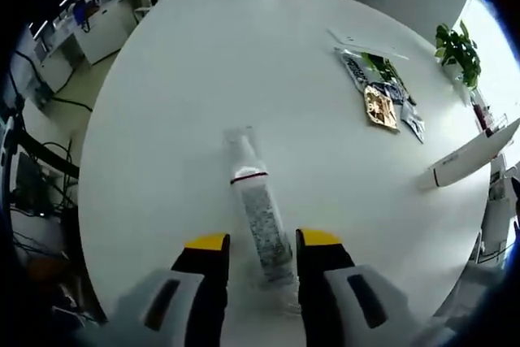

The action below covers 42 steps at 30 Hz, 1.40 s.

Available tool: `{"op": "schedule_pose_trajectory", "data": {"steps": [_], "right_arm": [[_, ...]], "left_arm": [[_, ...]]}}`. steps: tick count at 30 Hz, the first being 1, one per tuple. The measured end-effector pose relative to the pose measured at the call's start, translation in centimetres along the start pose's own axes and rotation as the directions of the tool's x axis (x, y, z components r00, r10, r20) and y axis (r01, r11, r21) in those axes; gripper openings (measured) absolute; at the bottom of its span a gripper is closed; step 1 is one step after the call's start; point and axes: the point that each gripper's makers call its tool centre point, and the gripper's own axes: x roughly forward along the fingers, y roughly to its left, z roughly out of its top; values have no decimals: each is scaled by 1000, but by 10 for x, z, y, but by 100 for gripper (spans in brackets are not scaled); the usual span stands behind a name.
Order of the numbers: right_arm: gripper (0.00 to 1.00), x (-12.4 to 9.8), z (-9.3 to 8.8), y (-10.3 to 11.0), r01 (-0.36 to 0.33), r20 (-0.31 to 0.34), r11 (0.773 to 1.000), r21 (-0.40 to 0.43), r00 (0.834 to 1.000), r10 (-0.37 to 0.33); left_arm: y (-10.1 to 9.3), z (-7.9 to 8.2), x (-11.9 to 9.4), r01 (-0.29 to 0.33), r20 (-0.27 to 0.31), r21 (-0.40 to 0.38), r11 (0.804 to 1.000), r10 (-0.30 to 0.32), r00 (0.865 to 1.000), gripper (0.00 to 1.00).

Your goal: Arrange the skincare products in the storage area until every visible bottle or jar stands upright without overlapping.

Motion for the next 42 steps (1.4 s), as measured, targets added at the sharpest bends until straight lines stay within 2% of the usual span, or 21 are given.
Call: {"op": "schedule_pose_trajectory", "data": {"steps": [3, 9, 17, 30, 34, 35, 42], "right_arm": [[92, -2, -1, -3, 10, -2, 1000, 3, 1000, -10], [92, -2, -1, -5, 18, 0, 1000, 7, 1000, -18], [92, -1, -3, -3, 13, -3, 1000, 14, 1000, -13], [92, 0, 0, -2, 9, 0, 1000, 6, 1000, -9], [92, 1, 3, 1, -2, 5, 1000, 4, 1000, 2], [92, 2, 5, 2, -6, 7, 1000, 1, 1000, 6], [92, 8, 14, 12, -35, 20, 999, -16, 999, 36]], "left_arm": [[-1, 0, 2, 7, -12, 1, 1000, -7, 1000, 20], [3, 5, 6, 1, -21, -8, 1000, -1, 1000, 18], [4, 1, 6, 18, -34, -46, 999, -19, 999, 17], [-4, 7, -6, 85, 31, -129, 988, -81, 996, 16], [-20, 21, -19, 179, 128, -187, 966, -157, 979, 16], [-24, 24, -23, 208, 155, -191, 959, -180, 971, 16], [-39, 36, -46, 285, 240, -179, 942, -239, 941, 16]]}}
